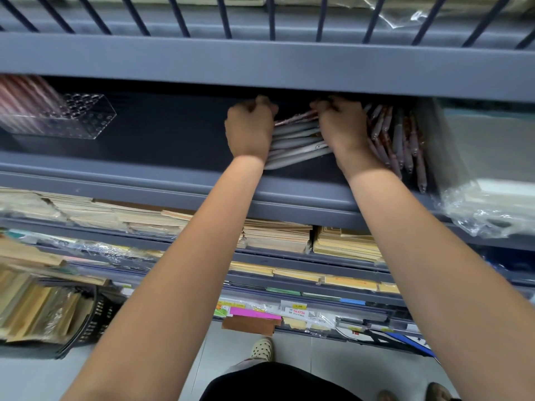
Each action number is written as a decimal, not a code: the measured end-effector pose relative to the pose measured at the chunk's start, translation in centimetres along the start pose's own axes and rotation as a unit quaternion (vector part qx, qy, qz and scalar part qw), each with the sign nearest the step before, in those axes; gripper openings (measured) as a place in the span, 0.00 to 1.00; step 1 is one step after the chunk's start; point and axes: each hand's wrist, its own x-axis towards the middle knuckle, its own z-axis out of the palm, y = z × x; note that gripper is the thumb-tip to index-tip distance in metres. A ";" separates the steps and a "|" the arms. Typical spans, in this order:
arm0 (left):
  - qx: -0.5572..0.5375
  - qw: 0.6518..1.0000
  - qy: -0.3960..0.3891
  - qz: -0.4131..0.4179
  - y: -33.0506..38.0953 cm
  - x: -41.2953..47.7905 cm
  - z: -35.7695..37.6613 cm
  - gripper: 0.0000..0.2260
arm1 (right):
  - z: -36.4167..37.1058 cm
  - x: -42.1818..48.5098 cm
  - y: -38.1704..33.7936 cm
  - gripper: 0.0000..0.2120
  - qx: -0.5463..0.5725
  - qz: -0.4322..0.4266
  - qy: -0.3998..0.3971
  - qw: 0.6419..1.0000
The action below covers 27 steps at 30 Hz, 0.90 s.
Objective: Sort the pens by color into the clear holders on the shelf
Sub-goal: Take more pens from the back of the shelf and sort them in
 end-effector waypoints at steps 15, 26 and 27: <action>0.509 0.714 -0.444 0.182 3.8 2.2 -1.7 0.56 | -1.8 -1.5 -0.3 0.13 0.162 0.069 0.068 0.982; 0.696 0.581 -0.409 0.104 6.7 0.4 4.0 0.19 | -4.2 -6.4 -0.7 0.21 -0.059 -0.047 0.106 0.991; 0.702 0.576 -0.406 0.103 6.7 0.2 4.1 0.18 | -4.5 -6.9 -0.8 0.23 -0.111 -0.069 0.112 0.985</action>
